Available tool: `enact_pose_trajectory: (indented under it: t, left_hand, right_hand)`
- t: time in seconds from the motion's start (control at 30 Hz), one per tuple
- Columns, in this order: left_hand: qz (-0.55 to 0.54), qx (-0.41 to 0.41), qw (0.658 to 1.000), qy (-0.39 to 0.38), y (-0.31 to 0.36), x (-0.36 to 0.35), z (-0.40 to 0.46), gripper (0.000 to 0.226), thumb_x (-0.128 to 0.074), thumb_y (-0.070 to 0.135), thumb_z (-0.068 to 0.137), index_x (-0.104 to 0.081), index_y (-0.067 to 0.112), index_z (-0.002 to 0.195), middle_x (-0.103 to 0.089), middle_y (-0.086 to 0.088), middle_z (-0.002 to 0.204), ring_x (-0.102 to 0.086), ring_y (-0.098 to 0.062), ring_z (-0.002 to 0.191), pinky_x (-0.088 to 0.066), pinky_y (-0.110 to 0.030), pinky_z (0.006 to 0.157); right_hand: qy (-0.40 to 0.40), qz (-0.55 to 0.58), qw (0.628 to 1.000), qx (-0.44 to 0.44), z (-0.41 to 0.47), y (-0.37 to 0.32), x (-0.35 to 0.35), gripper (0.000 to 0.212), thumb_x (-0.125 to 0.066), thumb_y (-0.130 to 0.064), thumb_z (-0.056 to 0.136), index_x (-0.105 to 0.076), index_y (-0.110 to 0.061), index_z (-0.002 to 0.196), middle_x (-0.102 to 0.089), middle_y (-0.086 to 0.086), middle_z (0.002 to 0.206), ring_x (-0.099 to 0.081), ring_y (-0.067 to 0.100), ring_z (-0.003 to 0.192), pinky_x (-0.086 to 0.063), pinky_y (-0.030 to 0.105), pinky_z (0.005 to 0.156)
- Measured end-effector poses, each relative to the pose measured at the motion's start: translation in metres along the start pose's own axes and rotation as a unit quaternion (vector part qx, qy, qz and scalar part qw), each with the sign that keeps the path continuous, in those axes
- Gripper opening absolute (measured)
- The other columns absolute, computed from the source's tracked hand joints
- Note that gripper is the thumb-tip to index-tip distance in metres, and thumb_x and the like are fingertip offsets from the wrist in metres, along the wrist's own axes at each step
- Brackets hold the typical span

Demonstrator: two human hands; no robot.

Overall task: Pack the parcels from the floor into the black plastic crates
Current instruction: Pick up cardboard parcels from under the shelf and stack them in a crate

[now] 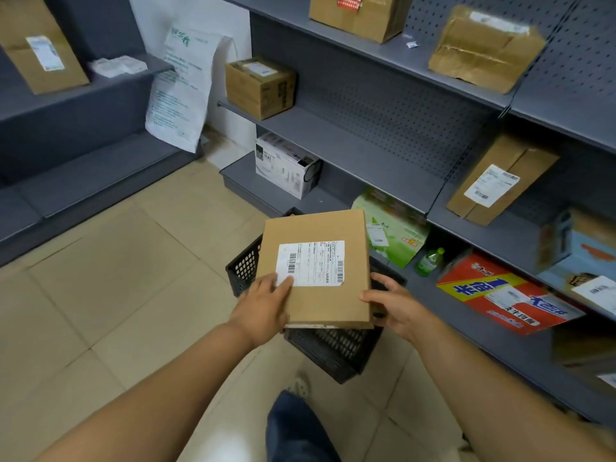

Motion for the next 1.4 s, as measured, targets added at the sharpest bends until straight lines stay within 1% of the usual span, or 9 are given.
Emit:
enact_pose_trajectory:
  t: [0.13, 0.23, 0.4, 0.7, 0.83, 1.0, 1.13, 1.23, 1.4]
  left_hand:
    - [0.018, 0.008, 0.998, -0.051, -0.032, 0.006, 0.051, 0.072, -0.047, 0.040, 0.093, -0.005, 0.027, 0.150, -0.005, -0.011, 0.156, -0.021, -0.032, 0.138, -0.031, -0.042, 0.109]
    - [0.013, -0.004, 0.997, -0.073, -0.047, 0.017, 0.100, 0.071, -0.049, 0.036, 0.093, -0.008, 0.028, 0.150, -0.006, -0.008, 0.156, -0.022, -0.030, 0.138, -0.030, -0.036, 0.108]
    - [-0.027, -0.006, 0.997, -0.078, -0.070, 0.027, 0.181, 0.070, -0.050, 0.032, 0.090, -0.013, 0.035, 0.149, -0.018, -0.011, 0.153, -0.029, -0.030, 0.135, -0.032, -0.032, 0.109]
    - [-0.049, -0.017, 0.989, -0.135, -0.107, 0.033, 0.283, 0.070, -0.052, 0.033, 0.092, -0.013, 0.029, 0.149, -0.021, -0.008, 0.150, -0.025, -0.025, 0.136, -0.028, -0.034, 0.112]
    - [-0.026, -0.062, 0.987, -0.149, -0.132, 0.034, 0.334, 0.068, -0.053, 0.031, 0.090, -0.017, 0.026, 0.148, -0.025, -0.008, 0.148, -0.030, -0.025, 0.133, -0.031, -0.033, 0.109]
    - [-0.002, -0.096, 0.977, -0.191, -0.174, 0.034, 0.394, 0.064, -0.049, 0.027, 0.093, -0.018, 0.025, 0.150, -0.019, -0.008, 0.153, -0.029, -0.029, 0.136, -0.032, -0.036, 0.108]
    - [0.026, -0.105, 0.965, -0.238, -0.219, 0.025, 0.438, 0.063, -0.045, 0.028, 0.093, -0.017, 0.027, 0.149, -0.017, -0.008, 0.155, -0.029, -0.028, 0.136, -0.033, -0.038, 0.109]
    - [0.052, -0.111, 0.956, -0.267, -0.246, 0.017, 0.468, 0.063, -0.042, 0.027, 0.095, -0.012, 0.027, 0.151, -0.012, -0.006, 0.156, -0.025, -0.027, 0.138, -0.031, -0.038, 0.110]
    - [0.079, -0.130, 0.947, -0.284, -0.268, -0.011, 0.519, 0.063, -0.043, 0.027, 0.096, -0.012, 0.027, 0.151, -0.014, -0.006, 0.156, -0.024, -0.026, 0.139, -0.031, -0.038, 0.111]
  right_hand:
    - [0.008, 0.028, 1.000, -0.010, 0.048, -0.024, -0.004, 0.065, -0.066, 0.002, 0.080, -0.044, -0.023, 0.136, -0.060, 0.002, 0.098, -0.056, 0.020, 0.089, -0.050, 0.038, 0.071]
    - [0.016, 0.037, 0.999, -0.023, 0.090, -0.043, -0.006, 0.066, -0.067, 0.002, 0.079, -0.044, -0.023, 0.135, -0.061, 0.002, 0.097, -0.056, 0.019, 0.088, -0.048, 0.044, 0.081]
    - [0.063, 0.052, 0.996, -0.046, 0.157, -0.066, 0.000, 0.074, -0.072, -0.002, 0.077, -0.039, -0.024, 0.139, -0.060, 0.003, 0.108, -0.058, 0.021, 0.090, -0.049, 0.035, 0.067]
    - [0.219, 0.042, 0.973, -0.053, 0.240, -0.078, 0.009, 0.081, -0.076, -0.001, 0.072, -0.035, -0.011, 0.141, -0.055, 0.008, 0.129, -0.055, 0.031, 0.112, -0.047, 0.044, 0.095]
    - [0.266, -0.027, 0.961, -0.069, 0.272, -0.082, -0.002, 0.073, -0.079, -0.008, 0.069, -0.045, -0.006, 0.133, -0.057, 0.006, 0.127, -0.057, 0.031, 0.111, -0.045, 0.033, 0.084]
    - [0.322, -0.115, 0.932, -0.117, 0.306, -0.090, -0.039, 0.074, -0.078, -0.017, 0.070, -0.043, -0.008, 0.135, -0.055, 0.012, 0.130, -0.054, 0.035, 0.115, -0.046, 0.042, 0.094]
    - [0.343, -0.113, 0.915, -0.178, 0.330, -0.089, -0.075, 0.079, -0.078, -0.024, 0.070, -0.037, -0.010, 0.136, -0.055, 0.014, 0.124, -0.056, 0.036, 0.105, -0.049, 0.038, 0.077]
    - [0.354, -0.109, 0.906, -0.203, 0.356, -0.082, -0.091, 0.089, -0.080, -0.026, 0.063, -0.032, -0.013, 0.137, -0.055, 0.014, 0.123, -0.055, 0.036, 0.106, -0.052, 0.048, 0.085]
    - [0.351, -0.138, 0.896, -0.233, 0.407, -0.068, -0.103, 0.099, -0.076, -0.036, 0.056, -0.025, -0.025, 0.140, -0.050, 0.015, 0.129, -0.053, 0.038, 0.110, -0.050, 0.050, 0.089]
Point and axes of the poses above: each hand's wrist, its own z-axis towards the middle knuckle, its own x-axis out of the back of the hand, y = z × x, the point moved 5 cm from there along z, towards the middle knuckle
